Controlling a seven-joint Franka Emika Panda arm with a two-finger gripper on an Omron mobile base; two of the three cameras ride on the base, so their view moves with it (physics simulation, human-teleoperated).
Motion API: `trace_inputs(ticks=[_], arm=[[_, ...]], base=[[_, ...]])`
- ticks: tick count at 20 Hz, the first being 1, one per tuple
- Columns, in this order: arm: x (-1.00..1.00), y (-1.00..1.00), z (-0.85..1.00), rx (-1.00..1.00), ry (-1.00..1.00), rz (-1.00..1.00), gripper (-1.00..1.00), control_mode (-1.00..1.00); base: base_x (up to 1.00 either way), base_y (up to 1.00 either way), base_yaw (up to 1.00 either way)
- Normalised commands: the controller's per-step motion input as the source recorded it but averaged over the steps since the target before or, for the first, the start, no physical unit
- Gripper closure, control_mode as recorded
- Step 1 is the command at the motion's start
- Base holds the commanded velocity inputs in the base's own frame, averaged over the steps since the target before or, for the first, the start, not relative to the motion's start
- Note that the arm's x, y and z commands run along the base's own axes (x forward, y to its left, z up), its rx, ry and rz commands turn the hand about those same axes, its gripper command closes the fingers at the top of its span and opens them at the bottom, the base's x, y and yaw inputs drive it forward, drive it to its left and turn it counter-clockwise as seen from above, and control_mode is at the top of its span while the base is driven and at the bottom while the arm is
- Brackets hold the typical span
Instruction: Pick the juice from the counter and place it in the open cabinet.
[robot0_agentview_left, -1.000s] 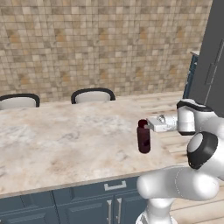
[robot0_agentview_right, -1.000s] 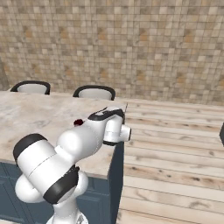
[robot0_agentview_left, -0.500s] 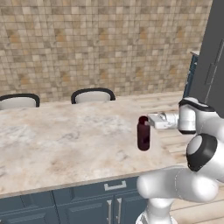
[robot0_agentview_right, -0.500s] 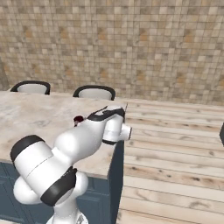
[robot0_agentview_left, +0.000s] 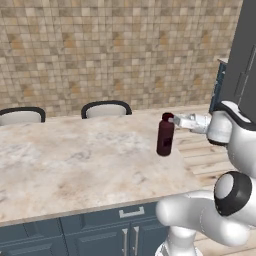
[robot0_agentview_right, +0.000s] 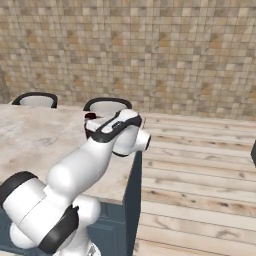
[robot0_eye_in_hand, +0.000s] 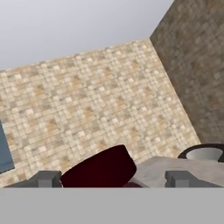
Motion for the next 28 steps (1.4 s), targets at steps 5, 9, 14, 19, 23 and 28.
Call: trace_inputs(ticks=[5,9,14,19,23,28], arm=[[0.00,0.00,0.47,0.05,0.03,-0.10,1.00,-1.00],[0.03,0.00,0.07,0.01,0.03,-0.01,1.00,-1.00],[-0.11,0.00,0.00,0.00,0.00,0.00,1.00,1.00],[0.00,0.00,0.00,0.00,0.00,0.00,1.00,1.00],[0.00,0.00,0.00,0.00,0.00,0.00,1.00,1.00],[0.00,0.00,0.00,0.00,0.00,0.00,1.00,1.00]], base=[[0.00,0.00,0.00],[0.00,0.00,0.00],[-0.09,0.00,0.00],[-0.37,0.00,0.00],[-0.35,0.00,-0.07],[-0.29,0.00,-0.33]])
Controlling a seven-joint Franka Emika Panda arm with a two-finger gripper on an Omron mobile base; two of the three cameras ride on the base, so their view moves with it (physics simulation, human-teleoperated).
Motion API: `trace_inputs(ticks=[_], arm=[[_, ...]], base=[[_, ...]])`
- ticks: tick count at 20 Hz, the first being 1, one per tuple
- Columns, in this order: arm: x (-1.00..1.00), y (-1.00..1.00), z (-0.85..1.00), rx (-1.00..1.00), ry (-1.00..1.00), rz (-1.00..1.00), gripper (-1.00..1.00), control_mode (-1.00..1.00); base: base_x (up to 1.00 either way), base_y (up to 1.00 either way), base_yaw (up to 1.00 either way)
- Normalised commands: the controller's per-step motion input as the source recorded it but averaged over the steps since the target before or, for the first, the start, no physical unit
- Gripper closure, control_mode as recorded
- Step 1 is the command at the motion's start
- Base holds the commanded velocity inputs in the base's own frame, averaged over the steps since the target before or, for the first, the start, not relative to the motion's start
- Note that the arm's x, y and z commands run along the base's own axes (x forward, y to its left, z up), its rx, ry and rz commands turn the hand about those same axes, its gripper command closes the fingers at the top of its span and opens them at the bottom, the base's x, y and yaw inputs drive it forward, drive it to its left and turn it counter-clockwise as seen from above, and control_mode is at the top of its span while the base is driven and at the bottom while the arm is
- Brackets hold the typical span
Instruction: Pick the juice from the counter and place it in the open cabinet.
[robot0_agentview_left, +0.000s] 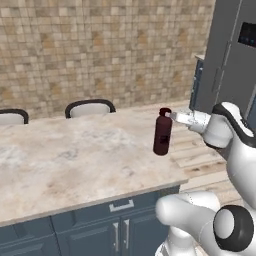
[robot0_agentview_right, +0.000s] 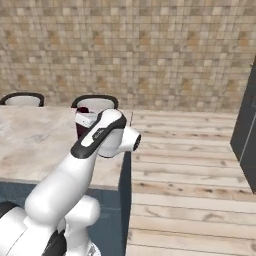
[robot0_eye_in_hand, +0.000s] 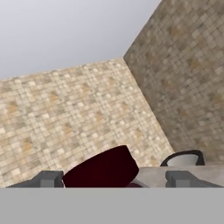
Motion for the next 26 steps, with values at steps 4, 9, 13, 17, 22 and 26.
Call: trace_inputs(ticks=[4,9,13,17,22,26], arm=[[0.00,0.00,0.00,0.00,0.00,0.00,1.00,1.00],[0.00,0.00,0.00,0.00,0.00,0.00,1.00,1.00],[0.00,0.00,0.00,0.00,0.00,0.00,1.00,1.00],[0.00,0.00,0.00,0.00,0.00,0.00,1.00,1.00],[0.00,0.00,0.00,0.00,0.00,0.00,1.00,1.00],[0.00,0.00,0.00,0.00,0.00,0.00,1.00,1.00]], base=[[-0.18,0.00,-0.57],[-0.19,0.00,-0.70],[-0.20,0.00,-0.73],[-0.07,0.00,-0.72],[0.00,0.00,-0.76],[0.00,0.00,-0.75]])
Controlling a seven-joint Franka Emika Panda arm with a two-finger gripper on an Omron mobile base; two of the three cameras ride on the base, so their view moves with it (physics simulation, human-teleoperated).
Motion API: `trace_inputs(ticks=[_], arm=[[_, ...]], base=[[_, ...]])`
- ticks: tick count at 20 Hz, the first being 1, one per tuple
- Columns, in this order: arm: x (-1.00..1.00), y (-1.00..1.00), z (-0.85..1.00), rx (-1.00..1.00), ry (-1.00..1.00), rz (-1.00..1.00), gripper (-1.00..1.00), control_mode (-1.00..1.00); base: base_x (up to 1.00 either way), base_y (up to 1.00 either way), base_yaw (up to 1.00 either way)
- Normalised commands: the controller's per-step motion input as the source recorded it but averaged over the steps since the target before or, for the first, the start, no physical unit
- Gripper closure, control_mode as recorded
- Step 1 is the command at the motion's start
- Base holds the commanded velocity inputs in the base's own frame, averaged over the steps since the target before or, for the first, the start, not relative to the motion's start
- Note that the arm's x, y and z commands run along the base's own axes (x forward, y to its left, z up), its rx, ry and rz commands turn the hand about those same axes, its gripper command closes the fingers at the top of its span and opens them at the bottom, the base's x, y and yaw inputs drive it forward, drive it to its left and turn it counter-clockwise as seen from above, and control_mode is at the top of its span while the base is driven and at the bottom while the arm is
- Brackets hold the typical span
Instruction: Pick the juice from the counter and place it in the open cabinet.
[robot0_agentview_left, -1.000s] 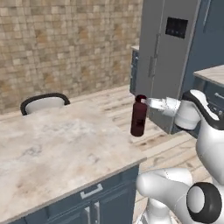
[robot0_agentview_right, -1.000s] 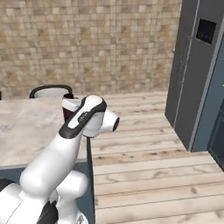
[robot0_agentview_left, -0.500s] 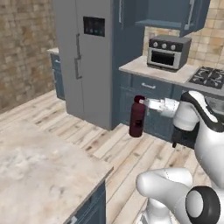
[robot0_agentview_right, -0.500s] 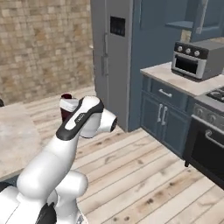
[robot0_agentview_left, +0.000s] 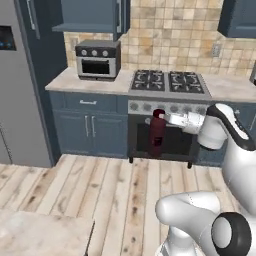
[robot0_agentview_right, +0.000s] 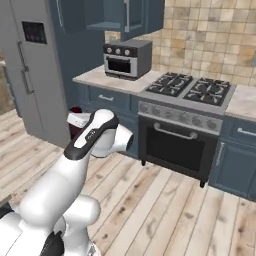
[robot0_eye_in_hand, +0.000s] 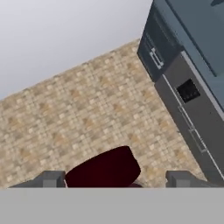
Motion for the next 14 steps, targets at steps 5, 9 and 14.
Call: trace_inputs(ticks=[5,9,14], arm=[[0.00,0.00,0.00,0.00,0.00,0.00,1.00,1.00],[0.00,0.00,0.00,0.00,0.00,0.00,1.00,1.00],[0.00,0.00,0.00,0.00,0.00,0.00,1.00,1.00]], base=[[0.00,0.00,-0.75],[0.00,0.08,-0.31],[0.75,0.30,-0.14]])
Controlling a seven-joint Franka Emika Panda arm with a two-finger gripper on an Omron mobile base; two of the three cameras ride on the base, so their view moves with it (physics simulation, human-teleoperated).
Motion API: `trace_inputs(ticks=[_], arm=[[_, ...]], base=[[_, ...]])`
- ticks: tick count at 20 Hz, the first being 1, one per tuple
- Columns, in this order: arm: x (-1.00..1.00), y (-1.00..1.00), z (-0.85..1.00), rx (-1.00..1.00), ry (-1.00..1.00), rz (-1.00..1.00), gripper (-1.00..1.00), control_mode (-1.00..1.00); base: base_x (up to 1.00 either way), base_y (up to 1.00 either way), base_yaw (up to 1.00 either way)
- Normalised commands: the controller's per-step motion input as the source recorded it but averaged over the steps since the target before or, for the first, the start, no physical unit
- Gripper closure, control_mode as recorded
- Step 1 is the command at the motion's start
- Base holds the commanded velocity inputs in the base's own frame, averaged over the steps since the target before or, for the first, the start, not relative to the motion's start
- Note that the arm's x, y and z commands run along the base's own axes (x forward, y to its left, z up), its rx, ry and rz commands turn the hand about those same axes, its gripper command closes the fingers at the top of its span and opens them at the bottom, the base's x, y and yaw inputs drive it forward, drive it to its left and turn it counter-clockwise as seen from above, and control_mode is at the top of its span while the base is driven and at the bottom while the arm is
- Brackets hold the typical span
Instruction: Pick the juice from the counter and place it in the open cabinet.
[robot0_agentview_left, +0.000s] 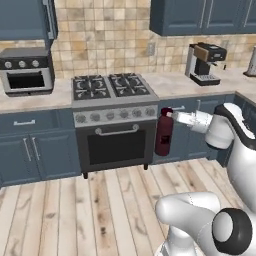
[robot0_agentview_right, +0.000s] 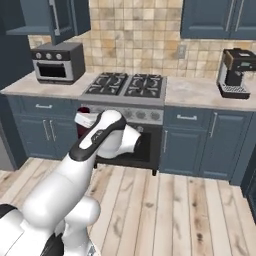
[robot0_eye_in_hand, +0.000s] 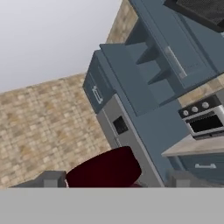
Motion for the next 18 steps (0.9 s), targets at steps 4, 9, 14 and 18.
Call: trace_inputs(ticks=[4,9,14,18], arm=[[0.00,0.00,0.00,0.00,0.00,0.00,1.00,1.00],[0.00,0.00,0.00,0.00,0.00,0.00,1.00,1.00],[0.00,0.00,0.00,0.00,0.00,0.00,1.00,1.00],[0.00,0.00,0.00,0.00,0.00,0.00,1.00,1.00]], base=[[1.00,0.61,-0.26],[0.96,0.80,-0.24],[0.41,0.96,-0.13],[0.00,1.00,-0.06]])
